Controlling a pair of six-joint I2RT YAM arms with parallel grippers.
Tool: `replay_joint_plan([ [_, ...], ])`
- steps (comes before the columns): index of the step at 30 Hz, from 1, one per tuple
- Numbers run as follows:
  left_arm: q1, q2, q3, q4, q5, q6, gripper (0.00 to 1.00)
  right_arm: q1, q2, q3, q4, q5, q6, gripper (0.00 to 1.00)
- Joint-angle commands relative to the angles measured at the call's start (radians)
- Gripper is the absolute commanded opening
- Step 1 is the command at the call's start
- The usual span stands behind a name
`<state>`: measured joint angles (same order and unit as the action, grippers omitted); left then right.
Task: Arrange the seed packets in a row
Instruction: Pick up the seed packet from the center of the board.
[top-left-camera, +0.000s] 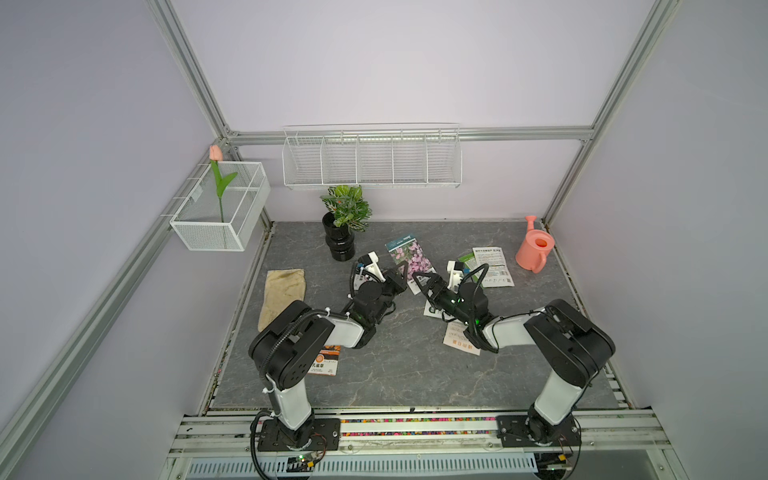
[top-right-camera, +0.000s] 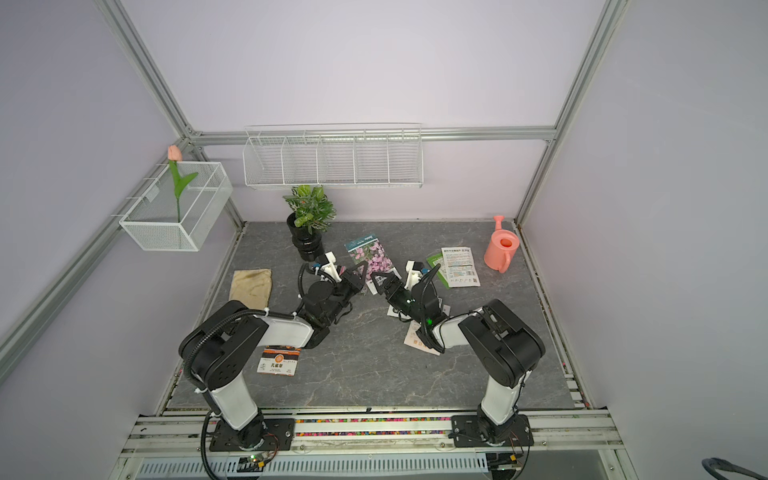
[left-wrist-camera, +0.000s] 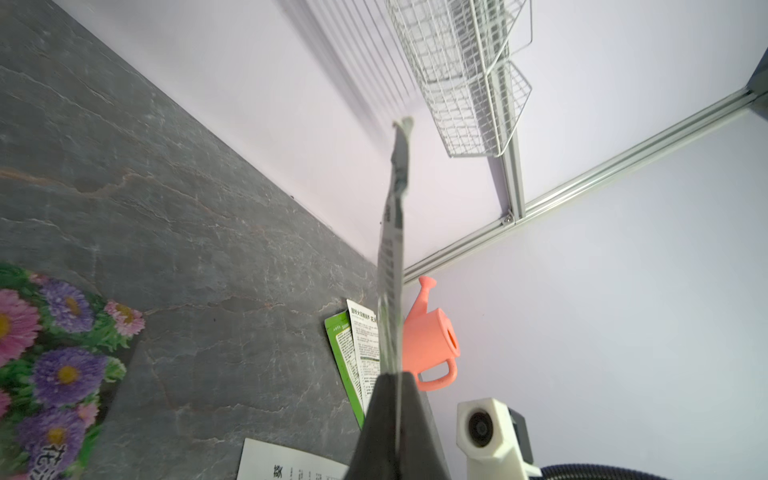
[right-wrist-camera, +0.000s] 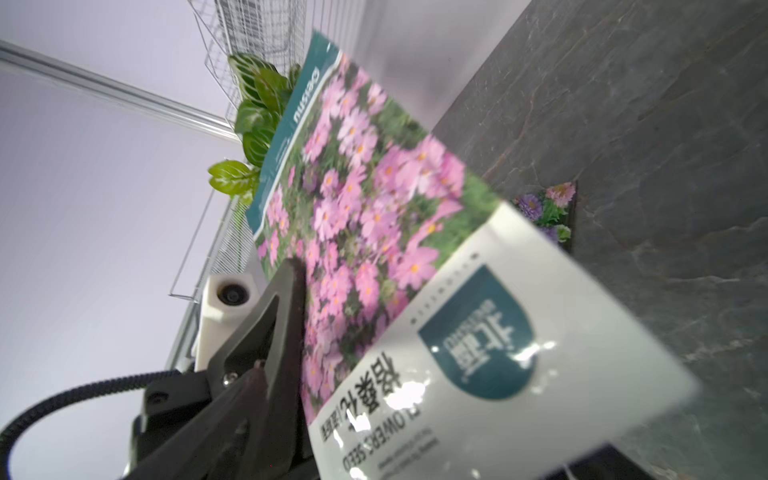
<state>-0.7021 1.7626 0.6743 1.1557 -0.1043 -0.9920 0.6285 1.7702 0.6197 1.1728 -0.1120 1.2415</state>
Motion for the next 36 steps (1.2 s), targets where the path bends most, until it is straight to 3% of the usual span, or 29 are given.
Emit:
replay_joint_plan([
  [1,-0.003,-0.046,-0.016,0.056,-0.064,-0.009,0.00,0.006,0.032,-0.015,0.216,0.048,0.074,0.81],
  [5,-0.008,-0.072,-0.015,0.035,-0.052,0.013,0.00,0.009,0.069,0.035,0.259,-0.005,0.120,0.63],
  [9,-0.014,-0.089,-0.012,0.002,-0.049,0.037,0.00,0.033,0.050,0.061,0.259,-0.033,0.096,0.54],
  [12,-0.014,-0.093,-0.015,-0.001,-0.047,0.038,0.00,0.037,0.042,0.064,0.260,-0.038,0.101,0.35],
  [15,-0.014,-0.105,-0.013,-0.021,-0.046,0.041,0.00,0.036,0.040,0.060,0.259,-0.040,0.110,0.08],
  [17,-0.014,-0.118,-0.012,-0.039,-0.044,0.048,0.00,0.034,0.037,0.059,0.260,-0.046,0.109,0.07],
  [18,-0.014,-0.130,-0.013,-0.050,-0.043,0.057,0.11,0.029,0.035,0.060,0.259,-0.063,0.098,0.07],
  [21,-0.007,-0.205,-0.034,-0.110,-0.039,0.127,0.58,-0.034,0.036,0.083,0.246,-0.219,0.095,0.07],
  [22,0.006,-0.259,-0.041,-0.182,-0.023,0.151,0.82,-0.072,0.034,0.093,0.217,-0.298,0.103,0.07],
  [23,0.020,-0.310,-0.037,-0.293,-0.010,0.179,0.94,-0.103,0.034,0.100,0.184,-0.376,0.104,0.07],
  [26,0.044,-0.509,0.013,-0.725,-0.037,0.306,1.00,-0.198,0.016,0.125,0.011,-0.618,0.058,0.07],
  [28,0.046,-0.634,0.062,-0.987,-0.105,0.421,1.00,-0.226,-0.018,0.155,-0.231,-0.755,-0.080,0.07],
  [30,0.053,-0.720,0.080,-1.117,-0.130,0.522,0.99,-0.219,-0.080,0.185,-0.586,-0.774,-0.323,0.07],
  [33,0.106,-0.786,0.110,-1.264,-0.062,0.607,1.00,-0.162,-0.174,0.252,-1.113,-0.662,-0.671,0.07],
  [36,0.116,-0.770,0.154,-1.366,-0.047,0.592,0.99,-0.116,-0.203,0.284,-1.267,-0.712,-0.774,0.07],
])
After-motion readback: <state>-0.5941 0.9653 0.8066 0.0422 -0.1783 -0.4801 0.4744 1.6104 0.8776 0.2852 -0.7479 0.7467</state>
